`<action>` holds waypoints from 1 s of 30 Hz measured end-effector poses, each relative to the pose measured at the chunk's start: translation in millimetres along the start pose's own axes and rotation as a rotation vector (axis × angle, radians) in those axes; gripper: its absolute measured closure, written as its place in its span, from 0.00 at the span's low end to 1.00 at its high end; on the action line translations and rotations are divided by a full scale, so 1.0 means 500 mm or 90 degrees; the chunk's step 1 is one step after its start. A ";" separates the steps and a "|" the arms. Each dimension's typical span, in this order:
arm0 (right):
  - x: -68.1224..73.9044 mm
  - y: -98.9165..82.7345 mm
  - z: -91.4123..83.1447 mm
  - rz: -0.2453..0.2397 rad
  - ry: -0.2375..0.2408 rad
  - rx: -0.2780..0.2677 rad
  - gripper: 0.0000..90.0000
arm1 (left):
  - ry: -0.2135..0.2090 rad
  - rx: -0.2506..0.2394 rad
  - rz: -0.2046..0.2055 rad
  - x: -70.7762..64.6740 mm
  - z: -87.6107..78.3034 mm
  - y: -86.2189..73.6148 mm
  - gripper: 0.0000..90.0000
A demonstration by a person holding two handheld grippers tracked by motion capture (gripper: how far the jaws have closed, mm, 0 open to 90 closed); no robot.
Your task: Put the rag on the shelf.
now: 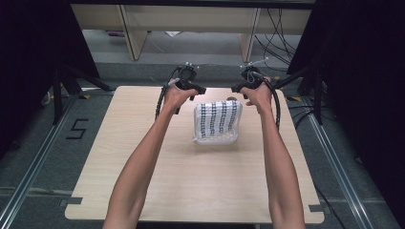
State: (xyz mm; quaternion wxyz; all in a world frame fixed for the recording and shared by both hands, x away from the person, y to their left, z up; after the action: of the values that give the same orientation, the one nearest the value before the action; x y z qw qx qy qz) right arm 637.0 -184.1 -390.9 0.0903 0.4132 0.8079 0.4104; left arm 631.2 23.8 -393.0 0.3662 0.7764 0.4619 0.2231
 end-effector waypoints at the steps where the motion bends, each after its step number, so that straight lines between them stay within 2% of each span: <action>1: -0.004 0.003 -0.003 -0.015 -0.003 -0.003 0.74 | -0.001 -0.001 -0.001 0.002 -0.005 0.002 0.67; 4: -0.001 0.004 -0.013 -0.001 -0.005 -0.006 0.74 | 0.000 -0.001 0.002 0.005 -0.019 0.005 0.65; 7: -0.001 0.006 -0.019 -0.010 -0.005 -0.025 0.72 | 0.003 -0.004 0.002 0.008 -0.032 0.008 0.63; 10: 0.006 0.005 -0.032 0.008 -0.002 -0.023 0.70 | 0.004 -0.008 0.001 0.010 -0.046 0.010 0.60; 12: 0.009 0.005 -0.042 -0.001 0.007 -0.021 0.69 | 0.006 -0.010 -0.003 0.013 -0.055 0.011 0.56; 15: 0.013 0.006 -0.051 0.005 0.002 -0.028 0.68 | 0.014 -0.012 -0.005 0.016 -0.064 0.012 0.50; 17: 0.016 0.005 -0.060 -0.005 0.001 -0.036 0.67 | 0.023 -0.018 -0.014 0.020 -0.079 0.014 0.46; 18: 0.021 0.004 -0.063 0.003 0.002 -0.034 0.67 | 0.027 -0.019 -0.011 0.021 -0.085 0.014 0.45; 19: 0.021 0.004 -0.065 -0.005 0.003 -0.038 0.66 | 0.029 -0.019 -0.011 0.021 -0.089 0.013 0.44; 20: 0.028 0.002 -0.064 0.011 0.008 -0.042 0.66 | 0.030 -0.023 -0.009 0.021 -0.095 0.013 0.44; 21: 0.024 0.001 -0.067 -0.009 0.003 -0.037 0.66 | 0.028 -0.024 -0.011 0.020 -0.099 0.012 0.44; 23: 0.031 0.000 -0.071 -0.008 0.001 -0.030 0.65 | 0.028 -0.022 -0.008 0.021 -0.106 0.010 0.43; 26: 0.041 0.001 -0.074 -0.003 0.002 -0.040 0.63 | 0.029 -0.016 -0.005 0.025 -0.114 0.005 0.42; 30: 0.050 -0.005 -0.079 -0.013 0.006 -0.038 0.62 | 0.026 -0.020 -0.011 0.031 -0.122 0.002 0.42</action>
State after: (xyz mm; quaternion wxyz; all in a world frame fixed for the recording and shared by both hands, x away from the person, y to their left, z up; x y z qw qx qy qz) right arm 600.4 -189.4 -362.3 0.1030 0.3999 0.8000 0.4352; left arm 597.1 59.5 -353.5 0.3704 0.7619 0.4724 0.2432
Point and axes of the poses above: each handheld gripper's, and its own axes: z roughly forward along the jaws, y roughly out of its top, x roughly to its left, the point moved 5 cm from there along z, roughly forward along the jaws, and after that the axes turned 11 degrees about y, right-handed, at the moved point
